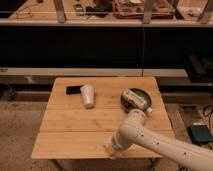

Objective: Wipe the white sponge on the table

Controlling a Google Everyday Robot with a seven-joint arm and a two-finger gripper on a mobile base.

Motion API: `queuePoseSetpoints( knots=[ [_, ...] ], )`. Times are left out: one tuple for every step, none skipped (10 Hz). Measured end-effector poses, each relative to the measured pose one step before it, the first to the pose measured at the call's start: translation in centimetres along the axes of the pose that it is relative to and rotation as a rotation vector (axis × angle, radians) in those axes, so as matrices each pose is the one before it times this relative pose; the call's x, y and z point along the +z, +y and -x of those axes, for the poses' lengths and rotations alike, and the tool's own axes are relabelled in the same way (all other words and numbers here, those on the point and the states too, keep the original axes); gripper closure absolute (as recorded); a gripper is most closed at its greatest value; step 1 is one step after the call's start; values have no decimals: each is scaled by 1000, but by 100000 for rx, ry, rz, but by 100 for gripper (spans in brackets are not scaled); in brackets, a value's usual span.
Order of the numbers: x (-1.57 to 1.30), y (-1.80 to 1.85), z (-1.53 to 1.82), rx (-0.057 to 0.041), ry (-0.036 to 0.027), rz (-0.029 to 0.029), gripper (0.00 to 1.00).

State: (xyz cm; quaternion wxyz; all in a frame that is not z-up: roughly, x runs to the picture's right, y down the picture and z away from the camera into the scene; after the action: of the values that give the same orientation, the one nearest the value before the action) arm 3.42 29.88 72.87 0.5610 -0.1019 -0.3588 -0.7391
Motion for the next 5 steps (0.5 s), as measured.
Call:
queuePoseSetpoints(
  knots=[
    [32, -1459, -887, -3649, 1062, -1403, 100],
    [283, -1491, -1050, -3985, 937, -1059, 100],
    [329, -811, -674, -2140, 326, -534, 100],
    [610, -625, -991, -2186, 454, 340, 100],
    [941, -242, -1410, -1043, 455, 1398, 100]
  ],
)
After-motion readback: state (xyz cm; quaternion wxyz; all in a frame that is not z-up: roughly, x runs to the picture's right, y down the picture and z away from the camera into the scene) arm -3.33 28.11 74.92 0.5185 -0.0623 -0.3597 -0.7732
